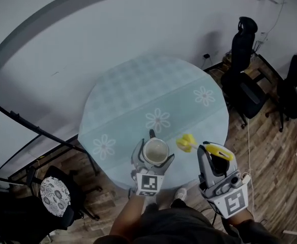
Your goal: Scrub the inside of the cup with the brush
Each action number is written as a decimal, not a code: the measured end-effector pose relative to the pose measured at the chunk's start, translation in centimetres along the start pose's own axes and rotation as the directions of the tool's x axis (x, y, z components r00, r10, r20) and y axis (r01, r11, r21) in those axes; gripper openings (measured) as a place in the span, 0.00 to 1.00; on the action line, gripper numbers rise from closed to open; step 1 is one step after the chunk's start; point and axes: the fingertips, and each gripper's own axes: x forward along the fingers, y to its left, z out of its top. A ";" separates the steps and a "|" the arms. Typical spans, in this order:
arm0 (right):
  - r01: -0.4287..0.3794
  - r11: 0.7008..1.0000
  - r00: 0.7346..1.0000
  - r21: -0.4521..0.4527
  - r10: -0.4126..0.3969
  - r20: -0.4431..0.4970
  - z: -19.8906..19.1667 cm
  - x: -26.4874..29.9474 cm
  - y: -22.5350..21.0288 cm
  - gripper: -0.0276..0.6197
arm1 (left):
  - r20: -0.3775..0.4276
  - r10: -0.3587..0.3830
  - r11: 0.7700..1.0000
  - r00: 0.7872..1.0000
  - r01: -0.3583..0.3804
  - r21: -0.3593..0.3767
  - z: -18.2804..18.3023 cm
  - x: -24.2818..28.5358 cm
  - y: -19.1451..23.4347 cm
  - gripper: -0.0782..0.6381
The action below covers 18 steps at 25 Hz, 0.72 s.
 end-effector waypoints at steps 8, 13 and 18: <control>0.012 0.999 0.985 0.044 -0.004 -0.171 -10.4 -0.6 -0.8 0.10 | -0.057 -0.052 0.993 0.997 0.046 -0.113 -7.8 2.8 -1.9 0.90; 0.026 0.996 0.968 0.082 -0.004 -0.250 -16.7 -1.4 -1.3 0.10 | -0.092 -0.091 0.985 0.992 0.076 -0.153 -12.9 4.8 -3.9 0.90; 0.043 0.995 0.955 0.090 -0.014 -0.296 -21.4 -1.7 -1.9 0.10 | -0.125 -0.117 0.979 0.985 0.094 -0.181 -17.3 6.3 -5.5 0.90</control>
